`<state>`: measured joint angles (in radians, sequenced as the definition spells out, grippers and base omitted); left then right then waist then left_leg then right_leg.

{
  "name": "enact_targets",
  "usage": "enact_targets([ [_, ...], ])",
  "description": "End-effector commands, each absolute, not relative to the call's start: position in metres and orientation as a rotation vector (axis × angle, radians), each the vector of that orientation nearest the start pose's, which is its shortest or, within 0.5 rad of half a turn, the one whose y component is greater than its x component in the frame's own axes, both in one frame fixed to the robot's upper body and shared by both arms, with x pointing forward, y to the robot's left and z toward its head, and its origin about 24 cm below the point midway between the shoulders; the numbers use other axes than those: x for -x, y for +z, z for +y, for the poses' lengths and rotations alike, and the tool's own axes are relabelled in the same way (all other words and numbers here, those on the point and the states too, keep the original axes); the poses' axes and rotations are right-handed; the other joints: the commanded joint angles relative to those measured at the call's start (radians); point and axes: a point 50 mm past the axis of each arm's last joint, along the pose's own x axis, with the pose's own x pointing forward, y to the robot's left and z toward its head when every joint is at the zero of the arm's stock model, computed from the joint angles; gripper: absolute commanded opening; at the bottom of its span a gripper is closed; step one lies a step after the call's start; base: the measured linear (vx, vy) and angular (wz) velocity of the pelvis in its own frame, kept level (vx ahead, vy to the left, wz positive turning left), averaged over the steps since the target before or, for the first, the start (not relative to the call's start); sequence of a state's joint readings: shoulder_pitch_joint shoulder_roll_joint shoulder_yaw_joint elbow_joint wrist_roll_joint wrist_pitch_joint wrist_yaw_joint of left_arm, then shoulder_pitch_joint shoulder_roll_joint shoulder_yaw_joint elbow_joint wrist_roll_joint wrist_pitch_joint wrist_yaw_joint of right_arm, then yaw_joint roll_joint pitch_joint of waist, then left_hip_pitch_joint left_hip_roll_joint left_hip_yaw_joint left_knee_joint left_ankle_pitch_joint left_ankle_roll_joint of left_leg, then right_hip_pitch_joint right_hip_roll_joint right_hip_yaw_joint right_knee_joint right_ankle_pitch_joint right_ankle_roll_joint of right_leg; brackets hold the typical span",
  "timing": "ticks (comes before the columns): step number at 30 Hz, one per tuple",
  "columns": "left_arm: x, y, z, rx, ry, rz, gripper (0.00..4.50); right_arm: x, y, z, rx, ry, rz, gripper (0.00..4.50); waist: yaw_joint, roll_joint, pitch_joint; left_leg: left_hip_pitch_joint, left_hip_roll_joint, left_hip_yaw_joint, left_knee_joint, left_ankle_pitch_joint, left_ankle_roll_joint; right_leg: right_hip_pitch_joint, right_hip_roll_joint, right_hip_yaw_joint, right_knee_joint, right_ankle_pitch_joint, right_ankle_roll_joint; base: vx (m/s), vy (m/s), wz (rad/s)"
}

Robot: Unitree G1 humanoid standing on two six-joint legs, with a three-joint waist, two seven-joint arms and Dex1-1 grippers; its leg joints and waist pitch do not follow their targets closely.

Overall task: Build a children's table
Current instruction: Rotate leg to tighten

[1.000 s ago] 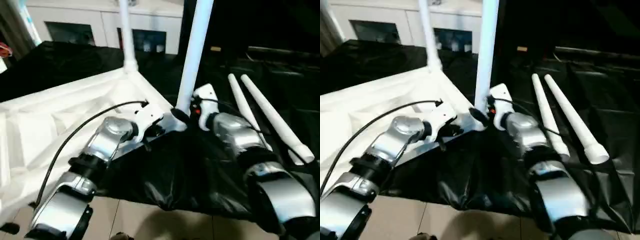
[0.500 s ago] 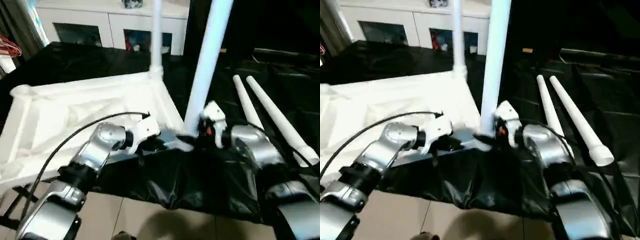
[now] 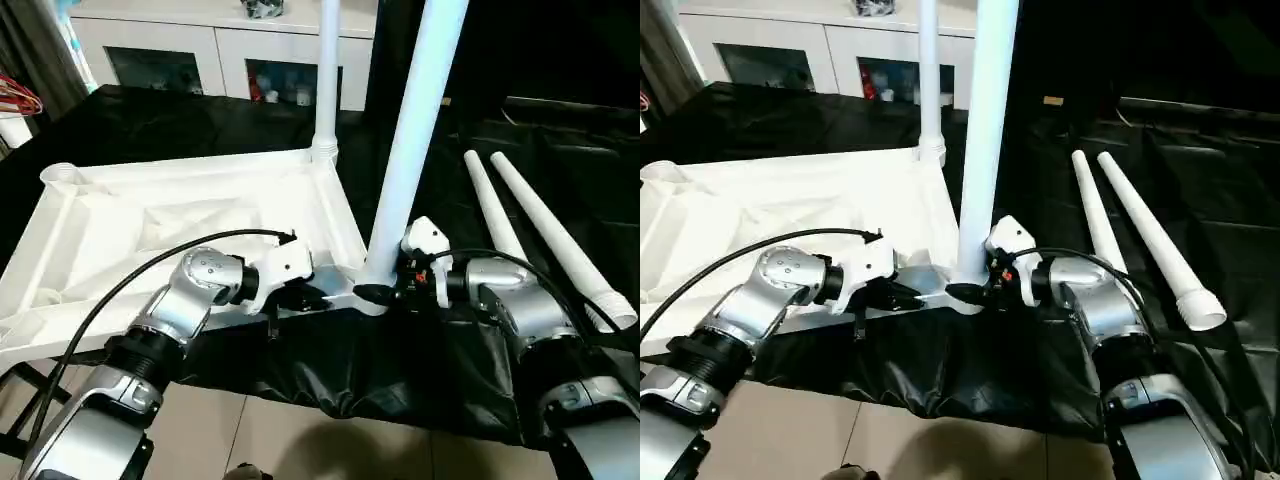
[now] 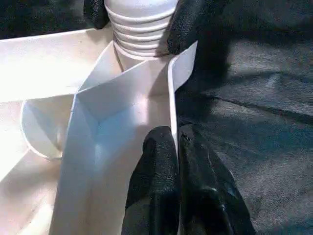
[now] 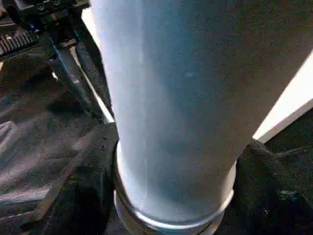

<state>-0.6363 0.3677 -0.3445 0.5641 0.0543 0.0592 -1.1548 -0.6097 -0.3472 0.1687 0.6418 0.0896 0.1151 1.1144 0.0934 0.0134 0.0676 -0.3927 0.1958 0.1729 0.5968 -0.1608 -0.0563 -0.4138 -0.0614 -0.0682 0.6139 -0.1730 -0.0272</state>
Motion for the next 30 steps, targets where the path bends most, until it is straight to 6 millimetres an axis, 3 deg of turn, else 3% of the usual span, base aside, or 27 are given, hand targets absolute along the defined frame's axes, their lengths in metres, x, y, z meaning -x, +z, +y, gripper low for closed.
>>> enact_targets([
  [1, -0.32, 0.073, 0.108, -0.545, -1.398, 0.309, 0.0, -0.326, 0.06, -0.142, 0.224, 1.189, 0.36, 2.79, 0.0, 0.004, -0.085, 0.023, 0.038, -0.007, -0.062, -0.197, 0.044, 0.062, -0.076, 0.045, -0.064, -0.126, -0.241, 0.0, 0.0, 0.0],
  [5, -0.325, 0.07, 0.106, -0.525, -1.318, 0.32, 0.0, -0.326, 0.053, -0.138, 0.181, 1.138, 0.363, 2.73, -0.001, 0.003, -0.083, 0.024, 0.037, -0.006, -0.063, -0.206, 0.04, 0.06, -0.078, 0.046, -0.068, -0.155, -0.236, 0.0, 0.0, 0.0],
  [10, -0.336, 0.068, 0.096, -0.483, -1.186, 0.324, 0.0, -0.334, 0.04, -0.128, 0.108, 0.942, 0.362, 2.73, -0.011, 0.003, -0.075, 0.035, 0.034, -0.011, -0.07, -0.286, 0.001, 0.055, -0.081, 0.046, -0.087, -0.314, -0.201, 0.0, 0.0, 0.0],
  [12, -0.344, 0.067, 0.085, -0.465, -1.088, 0.334, 0.0, -0.343, 0.03, -0.118, 0.067, 0.745, 0.38, 2.73, -0.017, 0.008, -0.072, 0.038, 0.032, -0.013, -0.073, -0.304, -0.015, 0.051, -0.08, 0.046, -0.09, -0.343, -0.191, 0.0, 0.0, 0.0],
  [14, -0.348, 0.068, 0.078, -0.451, -1.035, 0.334, 0.0, -0.347, 0.026, -0.113, 0.044, 0.648, 0.39, 2.73, -0.021, 0.005, -0.072, 0.038, 0.031, -0.015, -0.074, -0.318, -0.023, 0.054, -0.081, 0.044, -0.092, -0.37, -0.182, 0.0, 0.0, 0.0],
  [17, -0.352, 0.07, 0.066, -0.419, -0.972, 0.318, 0.0, -0.353, 0.025, -0.104, 0.031, 0.527, 0.388, 2.72, -0.026, 0.008, -0.076, 0.036, 0.029, -0.014, -0.072, -0.301, -0.016, 0.054, -0.082, 0.047, -0.093, -0.329, -0.184, 0.0, 0.0, 0.0],
  [21, -0.352, 0.07, 0.053, -0.415, -0.952, 0.306, 0.0, -0.356, 0.029, -0.092, 0.012, 0.495, 0.358, 2.72, -0.029, 0.007, -0.08, 0.032, 0.029, -0.012, -0.07, -0.271, 0.002, 0.058, -0.08, 0.047, -0.087, -0.254, -0.201, 0.0, 0.0, 0.0],
  [24, -0.35, 0.069, 0.051, -0.419, -0.963, 0.3, 0.0, -0.356, 0.03, -0.091, 0.008, 0.51, 0.343, 3.42, -0.028, 0.005, -0.081, 0.028, 0.03, -0.011, -0.069, -0.252, 0.018, 0.061, -0.079, 0.046, -0.082, -0.212, -0.209, 0.0, 0.0, 0.0],
  [30, -0.345, 0.066, 0.055, -0.443, -1.032, 0.274, 0.0, -0.357, 0.035, -0.1, 0.047, 0.565, 0.302, 3.81, -0.029, 0.007, -0.079, 0.027, 0.03, -0.011, -0.07, -0.274, 0.024, 0.062, -0.08, 0.046, -0.088, -0.255, -0.201, 0.0, 0.0, 0.0],
])
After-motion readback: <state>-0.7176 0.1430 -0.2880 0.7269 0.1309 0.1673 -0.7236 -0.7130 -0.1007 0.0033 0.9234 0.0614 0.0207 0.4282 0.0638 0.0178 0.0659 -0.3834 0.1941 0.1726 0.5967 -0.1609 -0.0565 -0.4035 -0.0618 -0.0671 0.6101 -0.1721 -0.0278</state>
